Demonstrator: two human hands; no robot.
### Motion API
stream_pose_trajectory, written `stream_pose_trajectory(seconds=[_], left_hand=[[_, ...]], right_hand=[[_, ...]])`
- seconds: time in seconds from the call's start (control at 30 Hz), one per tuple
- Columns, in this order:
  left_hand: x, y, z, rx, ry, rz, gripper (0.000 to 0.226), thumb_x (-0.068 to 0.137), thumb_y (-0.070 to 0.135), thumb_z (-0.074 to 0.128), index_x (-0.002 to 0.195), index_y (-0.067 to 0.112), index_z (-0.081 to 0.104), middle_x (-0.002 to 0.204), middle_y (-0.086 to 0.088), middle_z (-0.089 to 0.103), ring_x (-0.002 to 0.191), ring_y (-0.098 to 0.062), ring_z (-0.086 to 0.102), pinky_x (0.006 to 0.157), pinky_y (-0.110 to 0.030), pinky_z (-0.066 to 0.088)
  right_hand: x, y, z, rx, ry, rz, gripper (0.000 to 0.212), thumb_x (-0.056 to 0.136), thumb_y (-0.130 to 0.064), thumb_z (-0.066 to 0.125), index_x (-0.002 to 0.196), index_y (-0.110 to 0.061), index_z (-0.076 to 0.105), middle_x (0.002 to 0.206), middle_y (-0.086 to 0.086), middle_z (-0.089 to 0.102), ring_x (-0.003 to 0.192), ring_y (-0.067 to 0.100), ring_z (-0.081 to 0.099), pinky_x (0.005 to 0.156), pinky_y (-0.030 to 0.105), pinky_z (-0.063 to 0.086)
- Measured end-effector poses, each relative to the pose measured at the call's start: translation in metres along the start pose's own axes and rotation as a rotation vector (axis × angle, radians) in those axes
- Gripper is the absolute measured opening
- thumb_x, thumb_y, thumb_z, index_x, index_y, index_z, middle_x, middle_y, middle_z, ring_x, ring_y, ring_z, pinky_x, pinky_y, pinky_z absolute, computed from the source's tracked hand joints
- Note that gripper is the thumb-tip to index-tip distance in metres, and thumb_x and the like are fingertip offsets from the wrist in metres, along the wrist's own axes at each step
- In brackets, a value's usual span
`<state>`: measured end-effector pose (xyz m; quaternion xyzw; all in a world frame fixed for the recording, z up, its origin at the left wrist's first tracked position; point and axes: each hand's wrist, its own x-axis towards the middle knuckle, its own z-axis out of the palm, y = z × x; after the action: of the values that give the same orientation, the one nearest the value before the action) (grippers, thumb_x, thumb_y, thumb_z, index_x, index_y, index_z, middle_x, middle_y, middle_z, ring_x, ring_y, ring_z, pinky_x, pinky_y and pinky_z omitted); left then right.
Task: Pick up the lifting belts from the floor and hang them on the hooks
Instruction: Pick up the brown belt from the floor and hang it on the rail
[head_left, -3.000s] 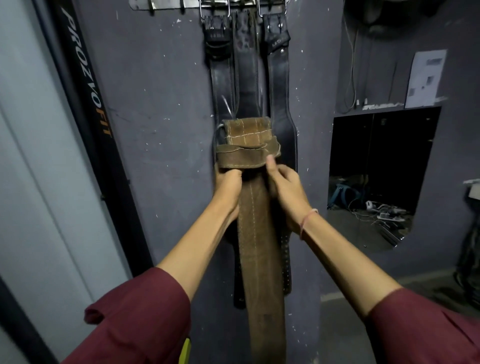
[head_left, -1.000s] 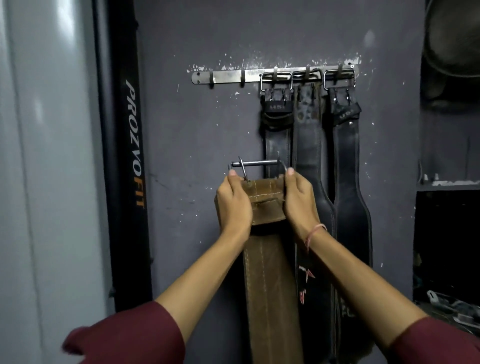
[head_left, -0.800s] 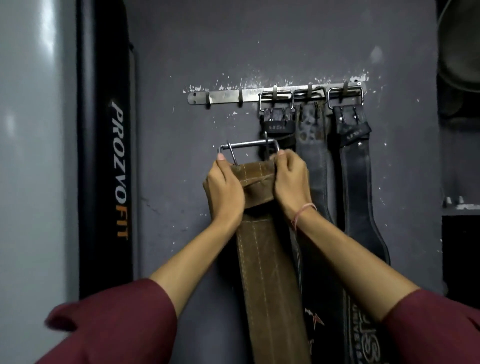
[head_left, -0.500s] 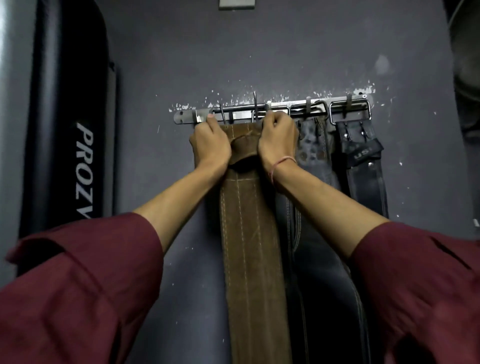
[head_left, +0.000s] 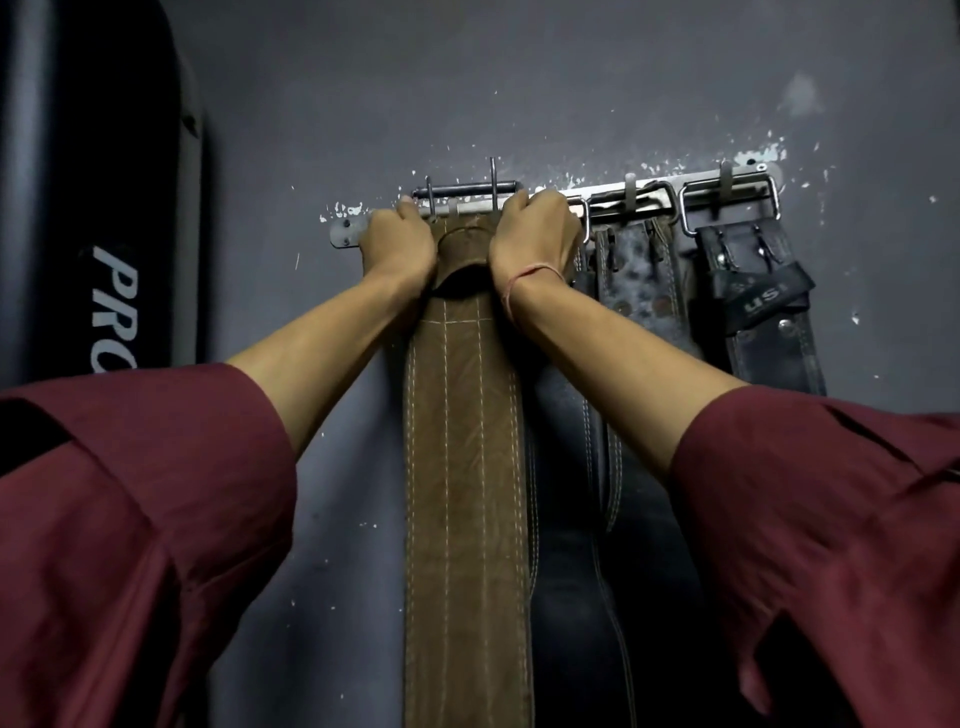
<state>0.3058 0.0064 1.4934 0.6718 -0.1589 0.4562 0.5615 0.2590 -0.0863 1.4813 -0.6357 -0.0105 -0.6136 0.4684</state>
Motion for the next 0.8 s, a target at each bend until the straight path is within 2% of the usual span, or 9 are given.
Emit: stream_pose_trajectory(seconds=[0.1, 0.23, 0.33, 0.5, 0.53, 0.6, 0.67, 0.73, 0.8], left_hand=[[0.004, -0.002, 0.0, -0.038, -0.048, -0.041, 0.046, 0.105, 0.026, 0.028, 0.126, -0.005, 0.055, 0.133, -0.022, 0.056, 0.122, -0.038, 0.052, 0.103, -0.038, 0.042], [-0.006, -0.016, 0.004, -0.002, -0.043, -0.059, 0.048, 0.106, 0.03, 0.027, 0.119, -0.003, 0.059, 0.127, -0.024, 0.058, 0.118, -0.038, 0.054, 0.095, -0.037, 0.042], [-0.012, -0.026, 0.002, -0.05, -0.068, -0.053, 0.048, 0.106, 0.037, 0.028, 0.1, 0.005, 0.064, 0.107, -0.017, 0.064, 0.109, -0.036, 0.059, 0.091, -0.038, 0.045], [-0.041, -0.034, -0.011, -0.065, -0.048, -0.05, 0.053, 0.105, 0.045, 0.027, 0.098, 0.007, 0.063, 0.093, -0.009, 0.057, 0.089, -0.023, 0.049, 0.074, -0.028, 0.032], [-0.051, -0.036, -0.014, -0.072, -0.038, -0.046, 0.054, 0.105, 0.046, 0.027, 0.093, 0.007, 0.062, 0.092, -0.008, 0.057, 0.088, -0.023, 0.049, 0.072, -0.027, 0.031], [-0.075, -0.046, -0.02, -0.106, -0.026, -0.024, 0.057, 0.105, 0.046, 0.026, 0.1, 0.005, 0.065, 0.097, -0.005, 0.062, 0.092, -0.022, 0.054, 0.075, -0.026, 0.035], [-0.098, -0.063, -0.028, -0.144, -0.031, -0.01, 0.06, 0.104, 0.05, 0.024, 0.118, 0.008, 0.065, 0.114, -0.007, 0.068, 0.108, -0.025, 0.06, 0.091, -0.032, 0.045], [-0.122, -0.084, -0.041, -0.135, -0.051, -0.015, 0.058, 0.101, 0.051, 0.026, 0.119, 0.011, 0.063, 0.119, -0.01, 0.069, 0.114, -0.029, 0.061, 0.1, -0.044, 0.047], [-0.147, -0.103, -0.05, -0.105, -0.091, -0.037, 0.045, 0.102, 0.042, 0.034, 0.108, 0.01, 0.064, 0.109, -0.012, 0.07, 0.106, -0.031, 0.064, 0.096, -0.048, 0.049]], right_hand=[[0.003, -0.003, -0.002, -0.021, -0.028, 0.043, 0.033, 0.103, -0.018, 0.038, 0.105, 0.0, 0.066, 0.109, 0.016, 0.068, 0.077, 0.027, 0.048, 0.063, 0.027, 0.032], [-0.008, 0.002, 0.001, -0.064, -0.013, 0.018, 0.035, 0.103, -0.021, 0.037, 0.109, -0.003, 0.066, 0.111, 0.016, 0.069, 0.093, 0.034, 0.062, 0.067, 0.029, 0.034], [-0.018, 0.005, 0.0, -0.089, 0.019, 0.004, 0.037, 0.103, -0.025, 0.037, 0.11, -0.003, 0.066, 0.11, 0.017, 0.069, 0.101, 0.035, 0.064, 0.067, 0.031, 0.036], [-0.052, 0.014, -0.014, 0.066, -0.044, -0.078, 0.037, 0.105, -0.023, 0.038, 0.102, 0.004, 0.063, 0.085, 0.01, 0.061, 0.064, 0.013, 0.051, 0.053, 0.018, 0.031], [-0.063, 0.018, -0.016, 0.125, -0.054, -0.099, 0.035, 0.105, -0.022, 0.038, 0.103, 0.004, 0.061, 0.085, 0.01, 0.061, 0.066, 0.014, 0.054, 0.055, 0.017, 0.033], [-0.084, 0.031, -0.019, 0.159, -0.097, -0.136, 0.033, 0.104, -0.022, 0.04, 0.118, 0.003, 0.057, 0.107, 0.016, 0.067, 0.099, 0.027, 0.063, 0.073, 0.022, 0.038], [-0.106, 0.041, -0.024, 0.132, -0.144, -0.18, 0.039, 0.103, -0.019, 0.041, 0.137, 0.0, 0.046, 0.133, 0.017, 0.059, 0.125, 0.028, 0.053, 0.099, 0.03, 0.038], [-0.131, 0.048, -0.033, 0.098, -0.17, -0.199, 0.042, 0.102, -0.015, 0.043, 0.14, 0.0, 0.042, 0.141, 0.016, 0.052, 0.132, 0.027, 0.046, 0.109, 0.029, 0.032], [-0.153, 0.059, -0.044, 0.053, -0.22, -0.174, 0.04, 0.101, -0.015, 0.046, 0.138, 0.0, 0.045, 0.14, 0.016, 0.052, 0.132, 0.026, 0.047, 0.108, 0.024, 0.031]])
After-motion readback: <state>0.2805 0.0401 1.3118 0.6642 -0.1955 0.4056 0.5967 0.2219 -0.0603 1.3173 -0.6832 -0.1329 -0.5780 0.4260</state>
